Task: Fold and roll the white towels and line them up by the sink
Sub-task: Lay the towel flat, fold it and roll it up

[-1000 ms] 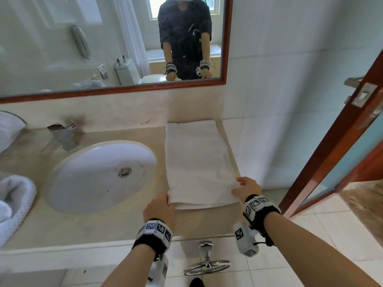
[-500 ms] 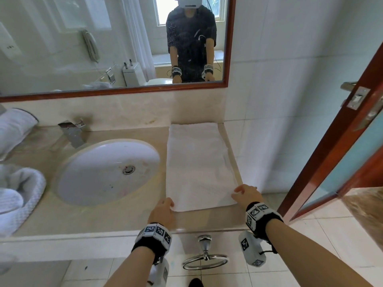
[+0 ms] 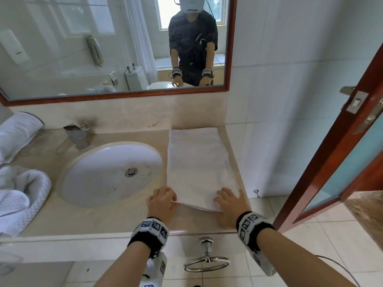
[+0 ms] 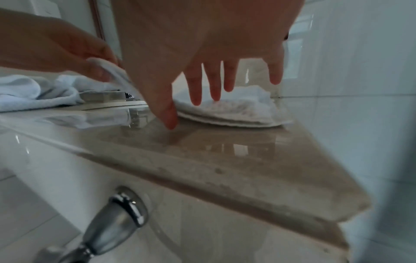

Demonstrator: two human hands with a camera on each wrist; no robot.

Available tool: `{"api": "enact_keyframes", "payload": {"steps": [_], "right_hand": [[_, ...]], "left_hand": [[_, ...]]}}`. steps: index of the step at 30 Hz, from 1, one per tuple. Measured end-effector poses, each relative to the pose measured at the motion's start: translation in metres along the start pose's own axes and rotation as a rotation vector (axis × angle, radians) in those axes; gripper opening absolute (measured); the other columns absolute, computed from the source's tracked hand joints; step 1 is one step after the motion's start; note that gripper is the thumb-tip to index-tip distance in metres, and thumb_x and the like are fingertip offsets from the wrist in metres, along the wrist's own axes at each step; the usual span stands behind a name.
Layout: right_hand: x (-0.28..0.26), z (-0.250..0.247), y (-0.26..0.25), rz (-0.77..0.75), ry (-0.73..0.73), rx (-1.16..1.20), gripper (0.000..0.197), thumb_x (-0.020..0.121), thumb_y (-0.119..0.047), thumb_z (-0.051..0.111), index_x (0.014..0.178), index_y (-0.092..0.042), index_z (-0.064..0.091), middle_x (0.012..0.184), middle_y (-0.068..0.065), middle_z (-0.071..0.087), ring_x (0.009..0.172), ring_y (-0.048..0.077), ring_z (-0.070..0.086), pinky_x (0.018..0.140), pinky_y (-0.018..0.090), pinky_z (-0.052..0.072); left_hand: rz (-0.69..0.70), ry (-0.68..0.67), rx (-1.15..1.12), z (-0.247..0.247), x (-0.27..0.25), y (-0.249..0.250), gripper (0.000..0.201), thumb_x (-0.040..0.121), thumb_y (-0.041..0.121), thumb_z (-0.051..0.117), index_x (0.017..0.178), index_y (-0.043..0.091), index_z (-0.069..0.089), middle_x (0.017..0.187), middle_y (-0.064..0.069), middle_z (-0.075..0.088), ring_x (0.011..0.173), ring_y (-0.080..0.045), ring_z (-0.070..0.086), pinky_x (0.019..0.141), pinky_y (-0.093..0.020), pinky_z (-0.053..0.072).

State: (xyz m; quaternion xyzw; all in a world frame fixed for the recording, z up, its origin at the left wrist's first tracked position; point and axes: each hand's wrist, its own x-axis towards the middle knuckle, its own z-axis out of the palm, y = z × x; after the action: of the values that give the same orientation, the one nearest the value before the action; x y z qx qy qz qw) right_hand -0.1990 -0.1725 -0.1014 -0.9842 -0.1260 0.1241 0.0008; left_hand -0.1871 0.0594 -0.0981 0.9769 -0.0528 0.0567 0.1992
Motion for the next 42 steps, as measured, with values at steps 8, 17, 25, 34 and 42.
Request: {"api": "enact_keyframes", "payload": {"steps": [8,17,25,34,42], "right_hand": [[0.046,-0.02,0.002,0.077,0.086,0.206,0.031,0.095,-0.013,0.035,0.122,-0.015,0.05,0.101,0.003,0.065,0.09,0.025,0.06,0.08,0.03,0.04],[0.095,-0.044,0.01,0.227,0.022,0.163,0.031,0.091,-0.018,0.05,0.12,-0.017,0.044,0.125,0.003,0.05,0.11,0.025,0.053,0.086,0.037,0.046],[0.111,-0.037,-0.012,-0.204,-0.031,-0.162,0.046,0.087,-0.046,0.041,0.105,-0.011,0.064,0.108,0.005,0.059,0.102,0.026,0.054,0.085,0.036,0.045],[0.121,-0.047,-0.024,0.034,-0.015,0.126,0.033,0.095,-0.024,0.034,0.118,-0.011,0.053,0.111,0.01,0.064,0.099,0.03,0.06,0.079,0.034,0.045],[0.143,-0.06,-0.018,0.098,0.011,0.226,0.035,0.09,-0.022,0.042,0.125,-0.017,0.041,0.102,0.006,0.061,0.087,0.025,0.055,0.074,0.033,0.042]], "left_hand": [[-0.106,-0.113,-0.307,-0.018,0.038,-0.004,0.007,0.095,0.015,0.051,0.092,0.013,0.045,0.083,-0.007,0.058,0.078,-0.021,0.055,0.068,-0.022,0.037],[-0.268,-0.254,-0.193,0.009,0.089,-0.023,0.016,0.095,0.016,0.049,0.11,0.009,0.05,0.106,-0.013,0.063,0.089,-0.027,0.059,0.078,-0.031,0.046],[-0.101,-0.38,-0.073,0.022,0.107,-0.036,0.013,0.095,0.008,0.039,0.085,0.016,0.04,0.105,-0.012,0.056,0.086,-0.024,0.053,0.085,-0.035,0.046],[0.251,-0.358,0.229,0.007,0.114,-0.023,0.01,0.074,0.021,0.061,0.083,0.019,0.065,0.089,0.001,0.063,0.078,-0.02,0.064,0.062,-0.029,0.05],[0.139,-0.45,0.018,0.013,0.13,-0.023,0.035,0.098,0.028,0.04,0.129,0.013,0.037,0.119,-0.012,0.061,0.106,-0.03,0.06,0.086,-0.036,0.046]]}}
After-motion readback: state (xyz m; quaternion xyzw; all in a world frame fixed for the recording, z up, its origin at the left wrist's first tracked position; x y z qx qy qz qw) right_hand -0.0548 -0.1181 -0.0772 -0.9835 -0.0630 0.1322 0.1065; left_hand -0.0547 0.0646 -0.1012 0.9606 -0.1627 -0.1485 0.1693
